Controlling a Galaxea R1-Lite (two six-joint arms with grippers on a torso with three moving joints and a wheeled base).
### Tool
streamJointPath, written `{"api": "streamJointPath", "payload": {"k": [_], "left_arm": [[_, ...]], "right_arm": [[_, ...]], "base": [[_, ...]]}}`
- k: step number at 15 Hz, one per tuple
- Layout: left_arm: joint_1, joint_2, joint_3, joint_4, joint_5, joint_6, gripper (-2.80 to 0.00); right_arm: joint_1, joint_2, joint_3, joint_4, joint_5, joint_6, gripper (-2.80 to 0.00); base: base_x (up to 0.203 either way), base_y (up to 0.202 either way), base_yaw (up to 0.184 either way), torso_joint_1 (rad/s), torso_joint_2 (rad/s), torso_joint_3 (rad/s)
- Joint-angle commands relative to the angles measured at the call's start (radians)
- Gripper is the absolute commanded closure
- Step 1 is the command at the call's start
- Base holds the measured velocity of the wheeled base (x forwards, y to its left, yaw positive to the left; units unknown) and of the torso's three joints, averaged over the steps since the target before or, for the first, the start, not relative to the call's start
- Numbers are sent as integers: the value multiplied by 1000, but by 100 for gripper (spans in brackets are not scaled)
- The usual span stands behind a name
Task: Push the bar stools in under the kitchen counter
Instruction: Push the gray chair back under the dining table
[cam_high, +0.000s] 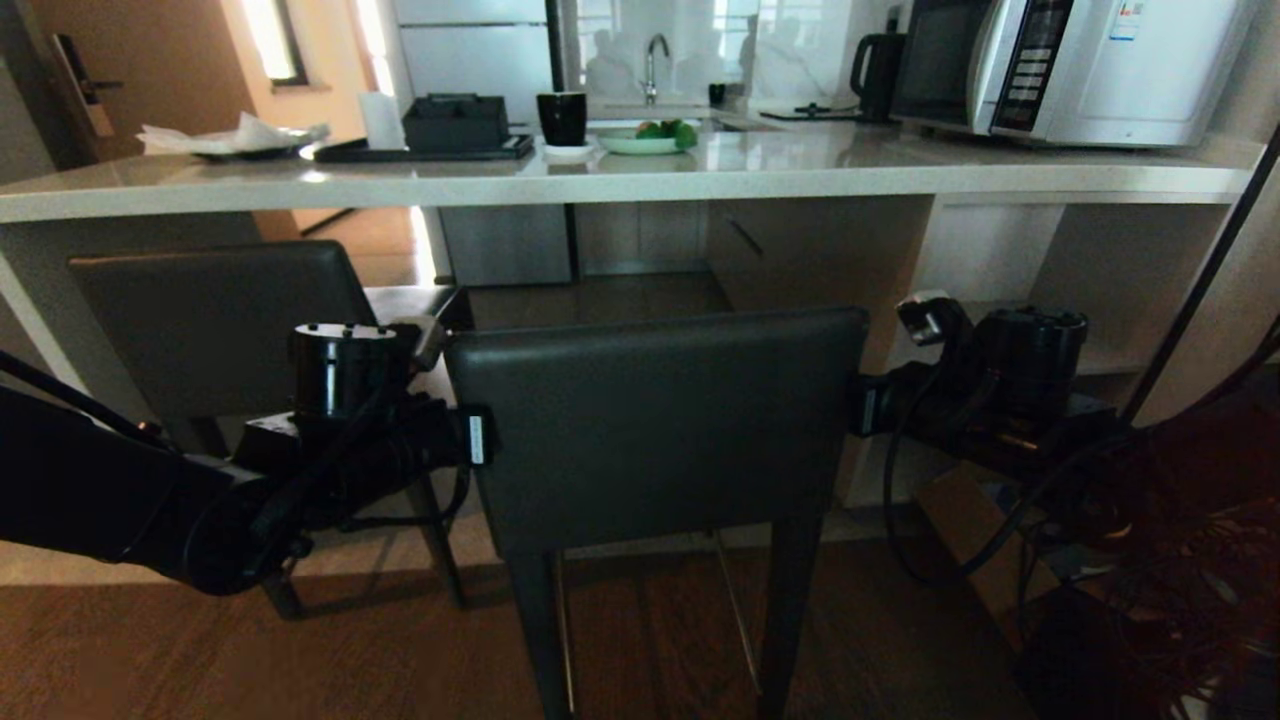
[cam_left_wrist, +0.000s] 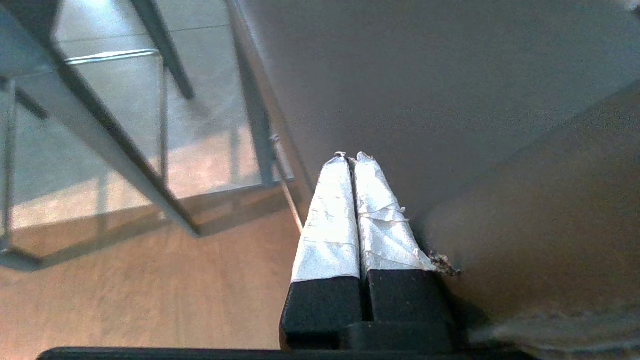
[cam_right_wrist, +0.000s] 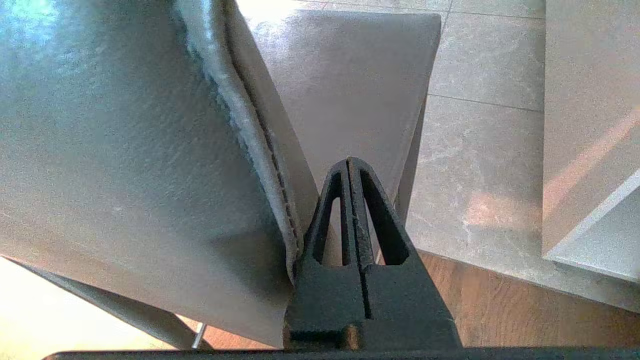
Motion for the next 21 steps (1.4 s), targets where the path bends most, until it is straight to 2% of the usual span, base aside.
{"api": "streamJointPath", "payload": {"k": [1,7,9,12,14,15,18,21], "left_arm": [[-3,8,-13,-8,-1,0,0],[-22,99,-126,-7,18,0,0],[-26,97,-115,-7,19,-1,0],[-21,62,-78,-8,17,-10,0],[-21,53,-53,-9,14,-14,0],[-20,54,-41,-24,15,-13,0],[-23,71,-18,-185,11,-7,0],[-15,95,-9,-205,18,3,0]], "right_arm": [[13,-14,8,-8,11,0,0],[61,-59,127,-66,12,1,0],[86,-59,140,-75,11,-1,0],[65,-35,115,-75,4,2,0],[49,-14,88,-72,-48,1,0],[47,-8,73,-72,-81,1,0],[46,-7,62,-66,-90,1,0],[46,-6,64,-66,-92,1,0]], "base": [[0,0,0,0,0,0],[0,0,0,0,0,0],[0,0,0,0,0,0],[0,0,0,0,0,0],[0,0,0,0,0,0],[0,0,0,0,0,0],[0,0,0,0,0,0],[0,0,0,0,0,0]]}}
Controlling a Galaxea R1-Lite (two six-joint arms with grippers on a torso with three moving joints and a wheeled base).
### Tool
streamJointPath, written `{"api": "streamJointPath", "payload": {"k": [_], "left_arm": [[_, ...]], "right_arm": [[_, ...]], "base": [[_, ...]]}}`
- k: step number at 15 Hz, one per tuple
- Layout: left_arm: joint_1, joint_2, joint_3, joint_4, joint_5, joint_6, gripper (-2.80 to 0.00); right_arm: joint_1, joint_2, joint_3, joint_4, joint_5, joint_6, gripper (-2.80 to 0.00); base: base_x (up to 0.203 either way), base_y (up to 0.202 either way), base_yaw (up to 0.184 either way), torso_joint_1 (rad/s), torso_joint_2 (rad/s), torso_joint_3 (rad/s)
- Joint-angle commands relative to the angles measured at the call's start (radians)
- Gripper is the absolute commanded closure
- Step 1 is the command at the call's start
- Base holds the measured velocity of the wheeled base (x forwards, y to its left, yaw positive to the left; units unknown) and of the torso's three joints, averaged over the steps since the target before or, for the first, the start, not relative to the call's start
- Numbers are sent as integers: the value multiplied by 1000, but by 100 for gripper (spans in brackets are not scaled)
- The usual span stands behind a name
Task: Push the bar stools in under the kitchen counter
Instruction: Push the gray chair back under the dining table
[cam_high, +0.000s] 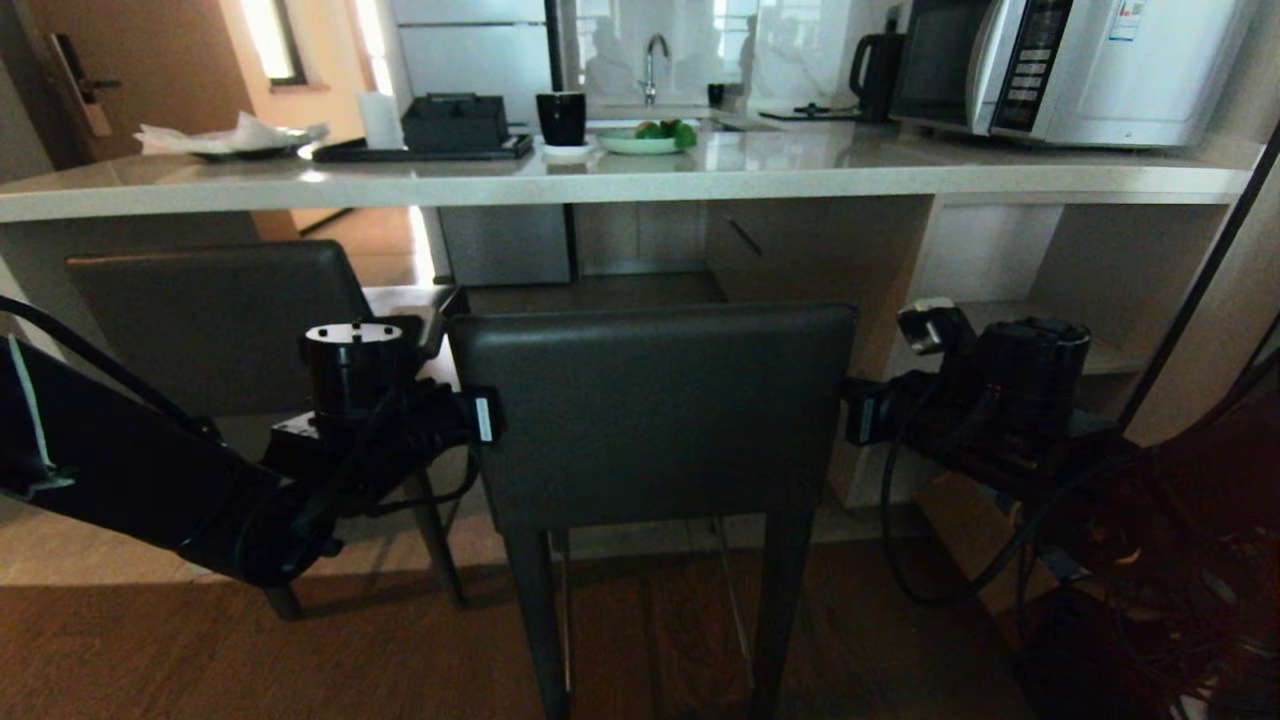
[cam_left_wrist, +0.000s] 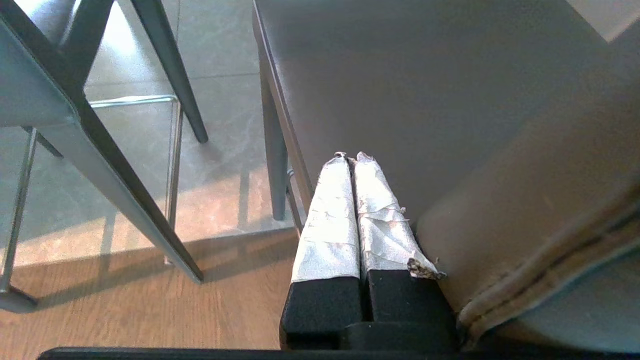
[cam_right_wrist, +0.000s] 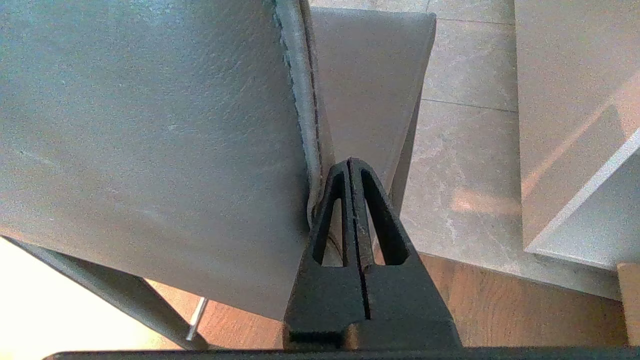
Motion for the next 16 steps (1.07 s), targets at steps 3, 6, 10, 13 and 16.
{"api": "streamJointPath", "payload": {"k": [3,6,10,13,16], "left_arm": [[5,17,5,-6,6,0,0],[5,15,2,-6,6,6,0],[5,17,3,-5,6,6,0],[0,12,0,-5,5,8,0],[1,14,-3,-5,6,8,0]], "right_arm": [[2,4,5,-5,-1,0,0],[0,7,4,-5,-3,-1,0],[2,5,7,-5,-3,-2,0],[0,4,5,-5,-3,-2,0],[2,5,5,-7,-3,-2,0]], "base": [[0,0,0,0,0,0],[0,0,0,0,0,0],[123,0,3,-3,-3,6],[189,0,2,0,2,4],[192,0,1,3,4,3]]}}
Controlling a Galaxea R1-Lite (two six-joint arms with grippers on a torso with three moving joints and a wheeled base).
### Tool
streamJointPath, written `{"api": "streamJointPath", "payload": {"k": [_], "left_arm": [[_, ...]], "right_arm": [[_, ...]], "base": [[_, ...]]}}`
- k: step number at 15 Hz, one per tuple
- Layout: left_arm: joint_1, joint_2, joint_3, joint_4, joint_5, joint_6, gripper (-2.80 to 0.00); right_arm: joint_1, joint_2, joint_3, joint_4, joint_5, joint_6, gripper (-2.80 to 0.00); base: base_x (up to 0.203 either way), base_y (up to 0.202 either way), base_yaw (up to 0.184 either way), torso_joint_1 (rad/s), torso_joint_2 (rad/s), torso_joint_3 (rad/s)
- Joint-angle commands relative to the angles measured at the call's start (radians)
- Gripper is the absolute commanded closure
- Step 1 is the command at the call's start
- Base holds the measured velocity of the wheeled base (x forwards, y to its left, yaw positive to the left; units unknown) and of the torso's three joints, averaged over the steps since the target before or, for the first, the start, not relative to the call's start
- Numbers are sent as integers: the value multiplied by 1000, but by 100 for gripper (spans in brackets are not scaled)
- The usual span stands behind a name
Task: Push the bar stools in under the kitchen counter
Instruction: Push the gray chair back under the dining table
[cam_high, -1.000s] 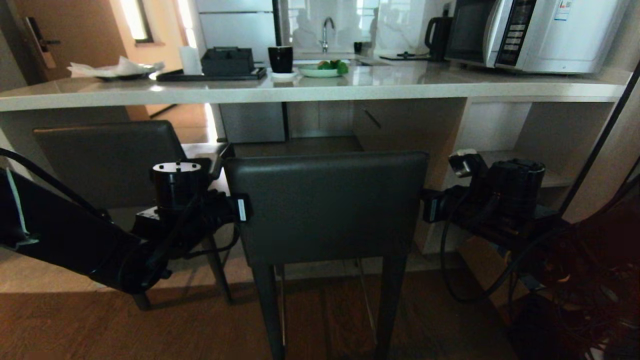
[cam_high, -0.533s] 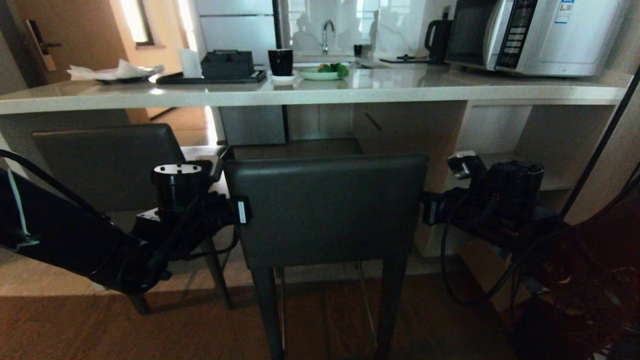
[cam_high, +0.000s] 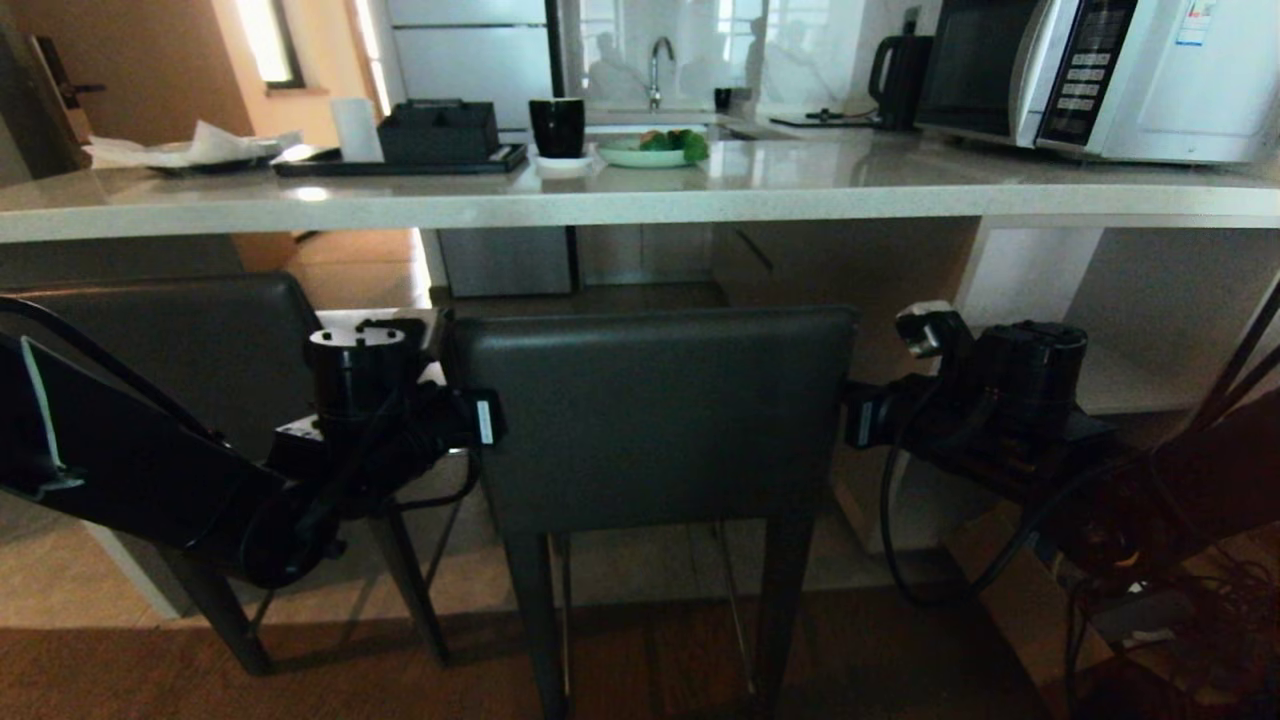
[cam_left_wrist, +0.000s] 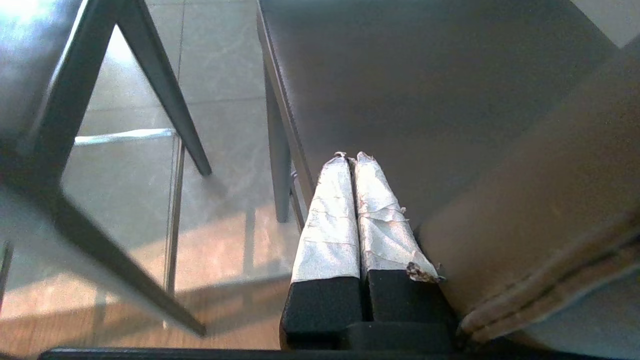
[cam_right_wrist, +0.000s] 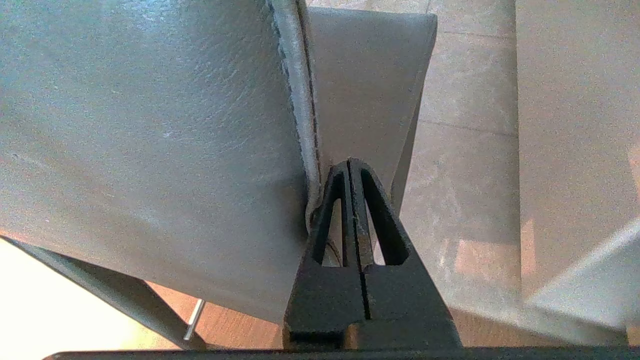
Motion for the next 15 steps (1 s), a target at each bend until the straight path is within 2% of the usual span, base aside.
{"api": "streamJointPath", "payload": {"k": [1,15], "left_arm": [[1,1,-3,-6,0,-1,0],[-11,11,-6,-12,-1,-1,0]], "right_arm": [[1,2,1,-6,2,0,0],[-1,-7,19,-11,2,0,0]], "base": [[189,0,1,3,2,3],[191,0,1,3,1,2]]}}
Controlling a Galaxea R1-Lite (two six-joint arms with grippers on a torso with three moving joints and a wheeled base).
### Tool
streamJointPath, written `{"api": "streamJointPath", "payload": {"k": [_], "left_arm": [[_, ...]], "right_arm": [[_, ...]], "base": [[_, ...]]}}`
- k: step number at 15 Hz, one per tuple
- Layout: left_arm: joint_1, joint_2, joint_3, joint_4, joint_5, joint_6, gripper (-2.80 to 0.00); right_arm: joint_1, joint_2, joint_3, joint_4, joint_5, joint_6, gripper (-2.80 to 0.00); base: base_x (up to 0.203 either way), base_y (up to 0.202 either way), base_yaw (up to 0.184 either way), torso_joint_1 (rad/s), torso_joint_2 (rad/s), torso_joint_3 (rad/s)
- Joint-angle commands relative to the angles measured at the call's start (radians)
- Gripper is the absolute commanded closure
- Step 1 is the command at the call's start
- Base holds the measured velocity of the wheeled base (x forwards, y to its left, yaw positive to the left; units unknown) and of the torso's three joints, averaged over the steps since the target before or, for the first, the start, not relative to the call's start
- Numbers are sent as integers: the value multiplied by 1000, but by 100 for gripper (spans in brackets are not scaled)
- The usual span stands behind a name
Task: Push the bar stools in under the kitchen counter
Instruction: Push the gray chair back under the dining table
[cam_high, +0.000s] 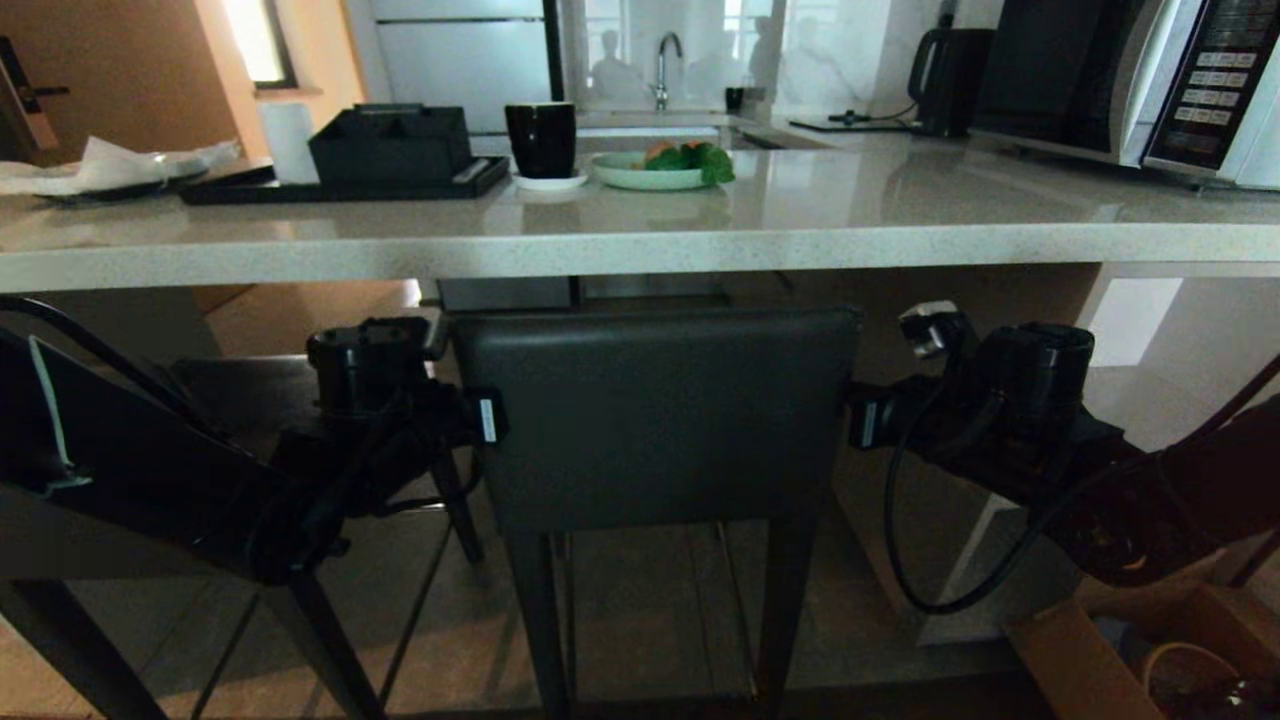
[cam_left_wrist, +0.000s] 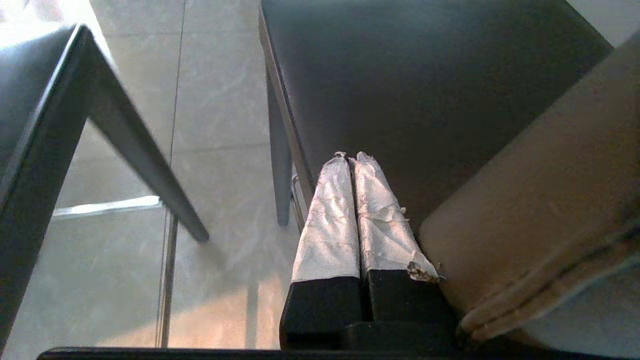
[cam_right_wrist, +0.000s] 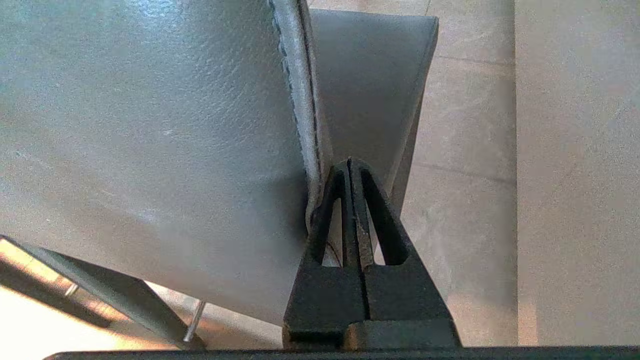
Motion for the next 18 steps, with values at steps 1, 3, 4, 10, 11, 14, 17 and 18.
{"api": "streamJointPath", "payload": {"k": [1,3,4,10,11,14,17,18], "left_arm": [[-4,0,4,-8,1,-1,0],[-9,-13,12,-8,1,-2,0],[-9,-20,14,-8,1,-2,0],[0,-145,153,-9,6,-4,0],[1,-184,203,-9,16,-6,0],[3,-212,225,-9,55,-5,0],[4,-197,187,2,74,-2,0],[10,-209,199,1,74,-3,0]], "right_arm": [[0,-2,4,-4,2,0,0],[0,-7,12,-4,2,2,0],[0,-15,14,-4,2,2,0],[-55,-102,92,1,-12,1,0],[-80,-125,110,1,-10,1,0],[-102,-185,144,3,-10,2,0],[-98,-240,164,30,-10,-1,0],[-99,-260,167,42,-10,-1,0]], "base": [[166,0,1,-1,2,2],[53,0,2,3,0,0],[0,0,0,0,0,0],[0,0,0,0,0,0],[0,0,0,0,0,0],[0,0,0,0,0,0],[0,0,0,0,0,0],[0,0,0,0,0,0]]}}
